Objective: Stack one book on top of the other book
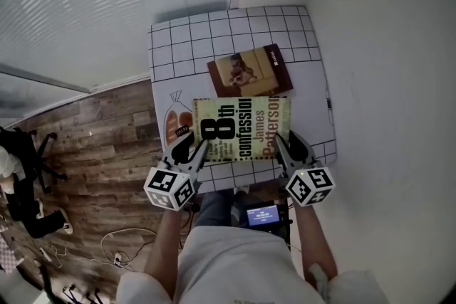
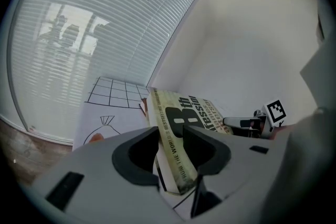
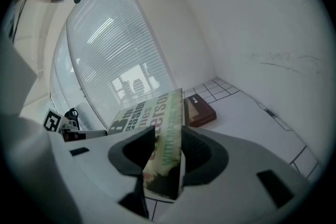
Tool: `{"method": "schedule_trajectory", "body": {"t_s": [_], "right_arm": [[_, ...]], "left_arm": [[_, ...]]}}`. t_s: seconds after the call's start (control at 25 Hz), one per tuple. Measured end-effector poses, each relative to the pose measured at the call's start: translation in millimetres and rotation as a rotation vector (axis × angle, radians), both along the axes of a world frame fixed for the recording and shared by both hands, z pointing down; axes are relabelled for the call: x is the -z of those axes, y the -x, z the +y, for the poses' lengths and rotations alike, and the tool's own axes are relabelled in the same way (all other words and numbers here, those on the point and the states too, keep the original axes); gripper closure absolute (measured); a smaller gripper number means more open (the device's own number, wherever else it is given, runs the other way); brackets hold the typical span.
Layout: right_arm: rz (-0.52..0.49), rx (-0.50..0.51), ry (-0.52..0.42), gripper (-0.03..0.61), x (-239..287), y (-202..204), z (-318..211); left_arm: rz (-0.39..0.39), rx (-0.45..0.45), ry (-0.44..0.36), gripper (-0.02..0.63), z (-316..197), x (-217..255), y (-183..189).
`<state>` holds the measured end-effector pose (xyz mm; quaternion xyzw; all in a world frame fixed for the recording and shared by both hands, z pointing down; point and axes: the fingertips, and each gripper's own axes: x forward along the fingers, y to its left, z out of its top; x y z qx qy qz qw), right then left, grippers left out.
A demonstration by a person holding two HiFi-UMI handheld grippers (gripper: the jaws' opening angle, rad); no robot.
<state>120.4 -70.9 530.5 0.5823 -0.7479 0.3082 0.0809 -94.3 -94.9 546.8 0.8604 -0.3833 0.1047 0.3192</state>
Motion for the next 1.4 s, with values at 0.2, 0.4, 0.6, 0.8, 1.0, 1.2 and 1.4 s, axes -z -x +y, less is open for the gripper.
{"method": "schedule_trajectory", "body": {"t_s": [0.2, 0.4, 0.6, 0.8, 1.0, 1.2, 1.4], "right_arm": [[-0.004, 0.008, -0.009, 0.419, 6.9, -1.9, -3.0], [-0.011, 0.019, -0.016, 0.419, 13.3, -3.2, -10.4], [-0.036, 0.032, -0.017, 0.419, 15.6, -5.1, -22.6], [-0.058, 0.04, -0.02, 0.419, 22.8, -7.7, -34.4], [-0.067, 0.049, -0.029, 0.419, 29.7, -11.9, -45.1], [-0.069, 0.057, -0.038, 0.419, 38.5, -15.0, -54.7], [-0.067, 0.07, -0.053, 0.419, 47.8, -19.3, -64.9]], "left_arm": [[-0.003, 0.004, -0.006, 0.462, 1.3, 7.5, -1.5], [-0.009, 0.018, -0.015, 0.462, -4.4, 15.9, -2.4], [-0.024, 0.038, -0.024, 0.462, -15.8, 22.5, -4.2], [-0.032, 0.061, -0.04, 0.463, -26.2, 35.4, -5.9], [-0.035, 0.073, -0.049, 0.463, -34.3, 44.4, -9.9], [-0.032, 0.082, -0.06, 0.463, -39.9, 54.2, -12.3], [-0.033, 0.076, -0.073, 0.463, -44.9, 62.1, -16.9]]}}
